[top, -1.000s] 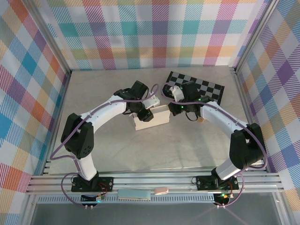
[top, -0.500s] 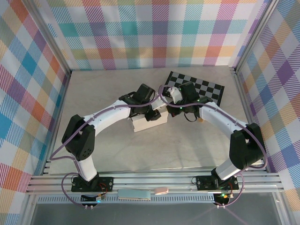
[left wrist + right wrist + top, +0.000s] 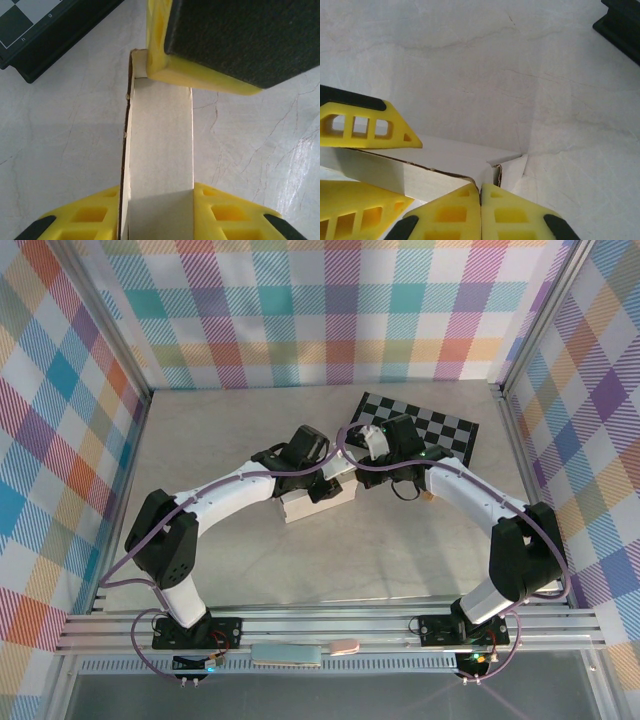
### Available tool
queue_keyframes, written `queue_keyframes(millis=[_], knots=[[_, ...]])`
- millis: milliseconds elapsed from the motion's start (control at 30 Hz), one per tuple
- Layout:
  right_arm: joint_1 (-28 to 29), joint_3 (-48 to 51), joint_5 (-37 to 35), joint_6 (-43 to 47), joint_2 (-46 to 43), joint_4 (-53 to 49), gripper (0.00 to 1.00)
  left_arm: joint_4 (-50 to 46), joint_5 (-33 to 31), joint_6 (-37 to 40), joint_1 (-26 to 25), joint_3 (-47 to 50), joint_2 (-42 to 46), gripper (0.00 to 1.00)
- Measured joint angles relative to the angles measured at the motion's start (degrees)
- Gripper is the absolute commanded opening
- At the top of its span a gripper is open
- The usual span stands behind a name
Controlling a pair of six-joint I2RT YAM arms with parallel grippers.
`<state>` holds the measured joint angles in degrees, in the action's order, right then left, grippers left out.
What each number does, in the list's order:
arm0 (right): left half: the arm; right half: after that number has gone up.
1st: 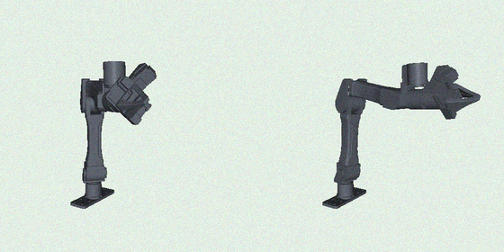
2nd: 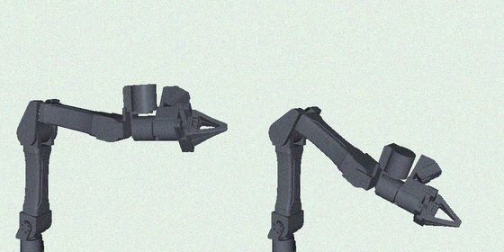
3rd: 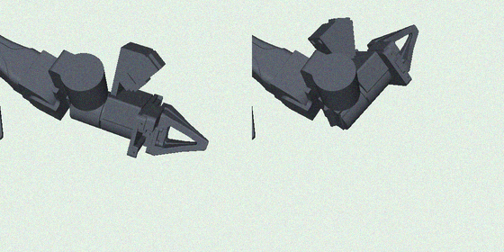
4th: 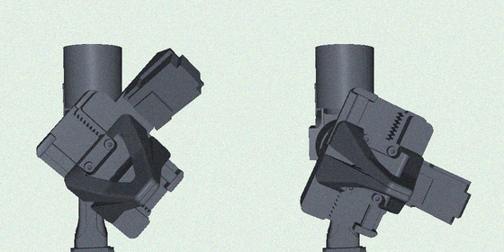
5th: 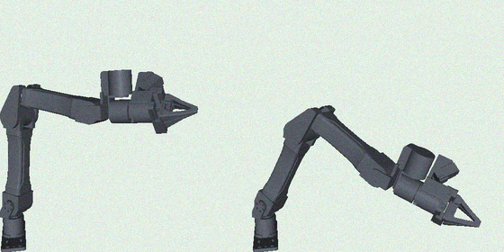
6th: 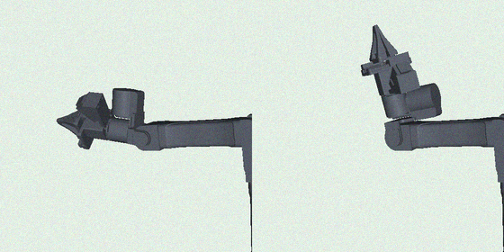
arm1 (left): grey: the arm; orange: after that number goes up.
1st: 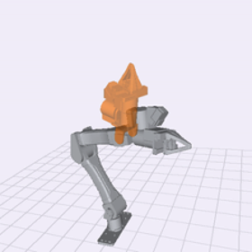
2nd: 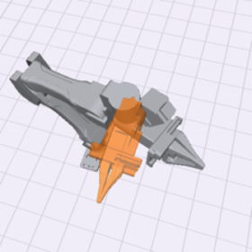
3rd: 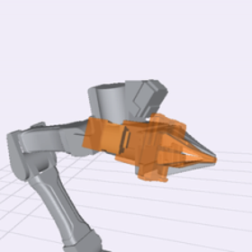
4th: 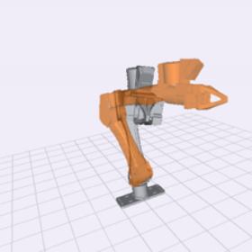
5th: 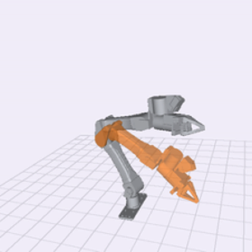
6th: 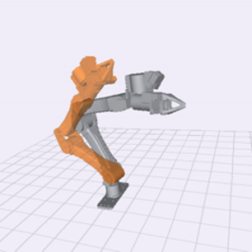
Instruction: Fold the paper box
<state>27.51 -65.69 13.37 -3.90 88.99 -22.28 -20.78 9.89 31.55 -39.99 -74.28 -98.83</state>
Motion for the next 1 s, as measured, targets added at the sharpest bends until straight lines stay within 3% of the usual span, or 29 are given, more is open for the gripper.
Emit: queue_keyframes(millis=[300,567,733,867,1000], knots=[[-0.2,0.3,2.5,-10.0,-1.9,-3.5,0.26,0.2,-1.7,0.8,0.0,0.0,0.0,0.3],[-4.6,0.6,7.0,-21.4,-5.7,-3.1,0.41,0.2,-1.9,1.1,0.0,0.0,0.0,0.3],[-7.8,-0.2,10.3,-31.3,-5.1,-1.3,0.4,0.2,-1.9,1.3,0.0,0.0,0.0,0.3],[-8.0,-6.7,11.8,-37.6,0.4,-3.2,0.31,0.2,-1.9,1.3,0.0,0.0,0.0,0.3],[-7.6,-14.0,13.1,-40.1,6.0,-6.8,0.36,0.2,-1.9,1.3,0.0,0.0,-0.1,0.3]])
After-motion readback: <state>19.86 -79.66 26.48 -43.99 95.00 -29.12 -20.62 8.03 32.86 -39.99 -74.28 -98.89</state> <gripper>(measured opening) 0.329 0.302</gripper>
